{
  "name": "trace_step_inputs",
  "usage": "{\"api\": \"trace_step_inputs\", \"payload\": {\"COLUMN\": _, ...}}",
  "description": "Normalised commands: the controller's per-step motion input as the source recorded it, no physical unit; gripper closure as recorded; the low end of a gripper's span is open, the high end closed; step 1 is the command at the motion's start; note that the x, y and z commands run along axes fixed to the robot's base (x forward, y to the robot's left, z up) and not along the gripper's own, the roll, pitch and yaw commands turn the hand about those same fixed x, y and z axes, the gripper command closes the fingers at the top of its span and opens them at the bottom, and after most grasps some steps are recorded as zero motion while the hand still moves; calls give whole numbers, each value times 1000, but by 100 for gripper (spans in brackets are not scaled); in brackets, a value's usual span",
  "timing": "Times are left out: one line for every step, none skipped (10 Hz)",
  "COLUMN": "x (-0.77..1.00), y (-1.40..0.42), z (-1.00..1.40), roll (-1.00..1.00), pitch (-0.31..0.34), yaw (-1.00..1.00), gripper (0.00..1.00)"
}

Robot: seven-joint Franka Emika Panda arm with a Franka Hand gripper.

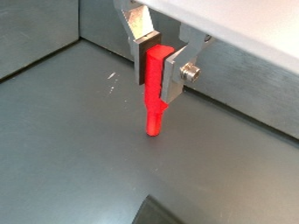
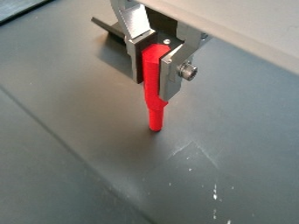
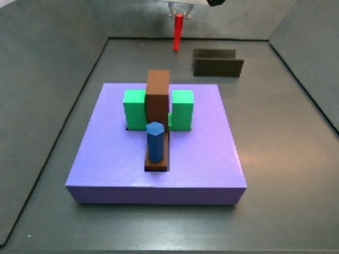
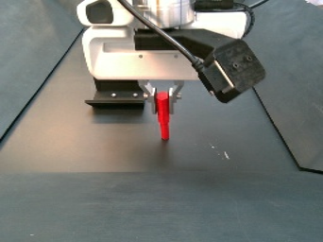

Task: Pick up the red object. Move up. Move to above the board. Insert the red object.
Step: Pick up the red object, then move up, then move to above the board.

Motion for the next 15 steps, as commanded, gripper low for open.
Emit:
{"api": "trace_step_inputs", "payload": {"x": 0, "y": 0, "z": 0, "roll": 0, "pitch": 0, "yaw": 0, "gripper": 100}}
{"api": "trace_step_inputs", "payload": {"x": 0, "y": 0, "z": 0, "roll": 0, "pitch": 0, "yaw": 0, "gripper": 100}}
{"api": "trace_step_inputs", "payload": {"x": 0, "y": 0, "z": 0, "roll": 0, "pitch": 0, "yaw": 0, "gripper": 100}}
{"api": "trace_step_inputs", "payload": {"x": 0, "y": 0, "z": 0, "roll": 0, "pitch": 0, "yaw": 0, "gripper": 100}}
{"api": "trace_step_inputs", "payload": {"x": 0, "y": 0, "z": 0, "roll": 0, "pitch": 0, "yaw": 0, "gripper": 100}}
{"api": "trace_step_inputs", "payload": {"x": 0, "y": 0, "z": 0, "roll": 0, "pitch": 0, "yaw": 0, "gripper": 100}}
{"api": "trace_step_inputs", "payload": {"x": 0, "y": 0, "z": 0, "roll": 0, "pitch": 0, "yaw": 0, "gripper": 100}}
{"api": "trace_step_inputs", "payload": {"x": 0, "y": 0, "z": 0, "roll": 0, "pitch": 0, "yaw": 0, "gripper": 100}}
{"api": "trace_step_inputs", "payload": {"x": 0, "y": 0, "z": 0, "roll": 0, "pitch": 0, "yaw": 0, "gripper": 100}}
{"api": "trace_step_inputs", "payload": {"x": 0, "y": 0, "z": 833, "roll": 0, "pitch": 0, "yaw": 0, "gripper": 100}}
{"api": "trace_step_inputs", "payload": {"x": -57, "y": 30, "z": 799, "roll": -3, "pitch": 27, "yaw": 23, "gripper": 100}}
{"api": "trace_step_inputs", "payload": {"x": -68, "y": 8, "z": 488, "roll": 23, "pitch": 35, "yaw": 12, "gripper": 100}}
{"api": "trace_step_inputs", "payload": {"x": -38, "y": -4, "z": 289, "roll": 38, "pitch": 24, "yaw": 13, "gripper": 100}}
{"api": "trace_step_inputs", "payload": {"x": 0, "y": 0, "z": 1400, "roll": 0, "pitch": 0, "yaw": 0, "gripper": 100}}
{"api": "trace_step_inputs", "payload": {"x": -16, "y": -8, "z": 1400, "roll": -12, "pitch": 23, "yaw": -5, "gripper": 100}}
